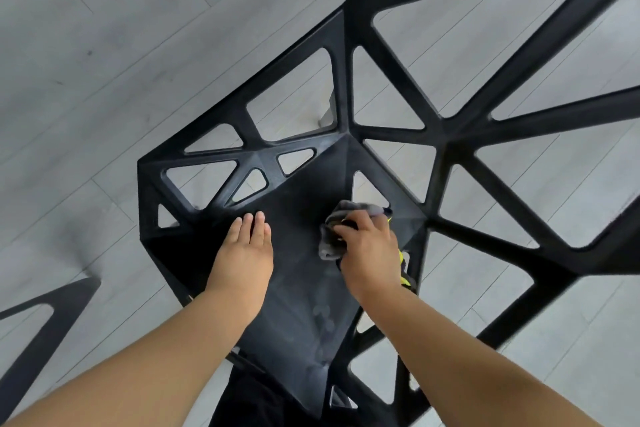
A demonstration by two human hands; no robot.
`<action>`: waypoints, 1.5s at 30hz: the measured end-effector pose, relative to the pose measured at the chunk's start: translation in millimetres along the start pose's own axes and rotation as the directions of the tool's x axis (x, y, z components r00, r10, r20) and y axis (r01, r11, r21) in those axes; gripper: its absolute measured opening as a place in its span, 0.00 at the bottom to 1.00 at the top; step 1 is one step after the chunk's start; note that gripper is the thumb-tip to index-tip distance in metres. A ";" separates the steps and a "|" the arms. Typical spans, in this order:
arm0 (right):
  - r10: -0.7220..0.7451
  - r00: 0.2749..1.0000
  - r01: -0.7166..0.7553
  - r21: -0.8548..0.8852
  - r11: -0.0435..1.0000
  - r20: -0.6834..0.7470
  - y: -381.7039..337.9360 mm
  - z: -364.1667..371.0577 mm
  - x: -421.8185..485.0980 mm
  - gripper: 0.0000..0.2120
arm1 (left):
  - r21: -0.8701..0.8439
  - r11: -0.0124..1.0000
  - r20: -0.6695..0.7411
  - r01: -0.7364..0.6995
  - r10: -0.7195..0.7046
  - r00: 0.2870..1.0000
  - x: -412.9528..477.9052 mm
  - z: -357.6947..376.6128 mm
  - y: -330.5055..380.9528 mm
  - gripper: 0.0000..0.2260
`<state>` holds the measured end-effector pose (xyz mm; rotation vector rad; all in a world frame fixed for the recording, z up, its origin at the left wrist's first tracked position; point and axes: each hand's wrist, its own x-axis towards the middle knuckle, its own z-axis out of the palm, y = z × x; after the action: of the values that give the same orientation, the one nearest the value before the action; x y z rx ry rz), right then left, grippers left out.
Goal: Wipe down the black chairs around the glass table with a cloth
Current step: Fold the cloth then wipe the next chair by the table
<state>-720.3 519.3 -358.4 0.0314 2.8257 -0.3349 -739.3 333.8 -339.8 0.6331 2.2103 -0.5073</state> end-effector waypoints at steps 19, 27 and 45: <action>0.028 0.976 0.061 -0.390 0.919 0.217 4.0 -43.7 100.5 0.20 | 0.029 0.999 0.066 0.023 -0.025 0.998 3.7 -4.7 5.4 0.35; 0.194 0.952 -0.074 -0.436 0.897 0.237 46.8 -43.7 39.3 0.23 | -0.152 0.985 0.041 0.078 -0.073 0.996 -1.3 4.9 -3.2 0.41; 0.411 0.871 -0.336 -0.283 0.898 0.271 49.4 -41.1 1.1 0.15 | -0.087 0.991 0.038 0.102 -0.099 0.994 2.8 10.8 -1.2 0.40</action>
<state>-730.4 576.9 -331.6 0.4333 2.4368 0.0712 -735.6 327.8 -348.5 0.4651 2.2279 -0.4640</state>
